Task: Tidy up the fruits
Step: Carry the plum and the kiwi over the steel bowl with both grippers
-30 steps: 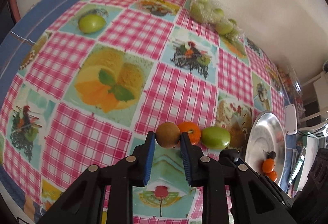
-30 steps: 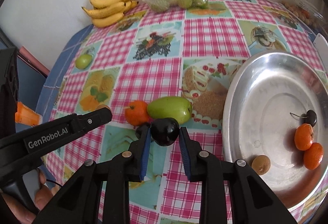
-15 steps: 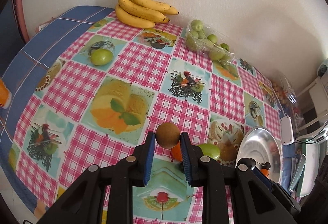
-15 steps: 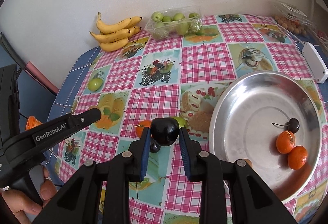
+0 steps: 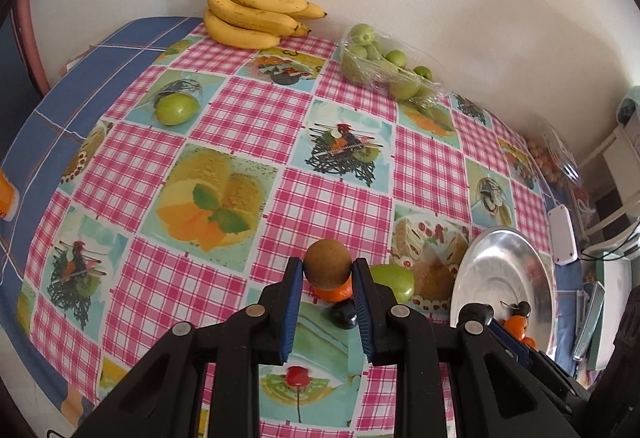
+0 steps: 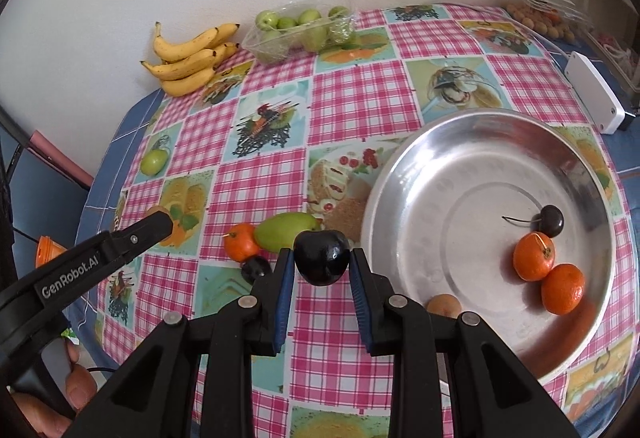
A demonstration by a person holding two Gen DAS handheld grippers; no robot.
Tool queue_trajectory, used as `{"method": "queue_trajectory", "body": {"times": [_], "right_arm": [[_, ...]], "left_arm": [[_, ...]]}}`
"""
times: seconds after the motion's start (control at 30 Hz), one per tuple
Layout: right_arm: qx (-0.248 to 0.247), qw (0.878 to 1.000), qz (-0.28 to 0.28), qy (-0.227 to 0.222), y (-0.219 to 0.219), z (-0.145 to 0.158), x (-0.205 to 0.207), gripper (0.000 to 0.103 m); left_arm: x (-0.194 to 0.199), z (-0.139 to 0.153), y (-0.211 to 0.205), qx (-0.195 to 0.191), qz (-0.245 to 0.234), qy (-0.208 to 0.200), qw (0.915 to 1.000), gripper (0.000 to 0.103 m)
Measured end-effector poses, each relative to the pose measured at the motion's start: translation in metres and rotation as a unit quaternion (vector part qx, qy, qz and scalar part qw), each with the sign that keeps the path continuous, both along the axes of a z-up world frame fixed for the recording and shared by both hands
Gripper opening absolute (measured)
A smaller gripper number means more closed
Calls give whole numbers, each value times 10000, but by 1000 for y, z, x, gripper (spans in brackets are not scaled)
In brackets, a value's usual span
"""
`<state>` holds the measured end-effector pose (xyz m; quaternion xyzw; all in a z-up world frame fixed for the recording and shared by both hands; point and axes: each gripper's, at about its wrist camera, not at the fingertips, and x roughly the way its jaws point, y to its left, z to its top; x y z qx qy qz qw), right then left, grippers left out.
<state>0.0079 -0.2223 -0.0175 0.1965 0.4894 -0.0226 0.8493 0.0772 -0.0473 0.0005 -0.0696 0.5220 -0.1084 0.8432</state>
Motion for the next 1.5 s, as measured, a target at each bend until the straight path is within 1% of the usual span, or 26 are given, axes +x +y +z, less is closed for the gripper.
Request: {"method": "queue_trajectory", "body": {"times": [0.23,0.47,0.73,0.83,1.03,1.27,1.5], "right_arm": [[51,9991,-413,93,-27,-3,-9,29],[189,9947,-983,217,-63,-9,-25,29],[366,9884,-1459,210,-97,-11,-43,29],[401,9864,-1583,205,-105,-10,-49,29],[432,9854,-1632,235,-108,-12,-50,29],[433,9863,-1544,388,-104,-20,-46,29],[436,9866,-1465,574,-102,-29,-42,29]], "left_arm": [[-11,-4,-27,160,-366,6,9992,27],[-22,-9,-54,238,-741,57,9970,27],[-45,-9,-94,424,-1398,-83,9892,27],[-52,-9,-106,403,-1570,-74,9867,27],[-60,-15,-123,449,-1804,-69,9825,27],[-60,-25,-134,490,-1915,-90,9802,27],[-57,-36,-138,460,-1970,13,9793,27]]}}
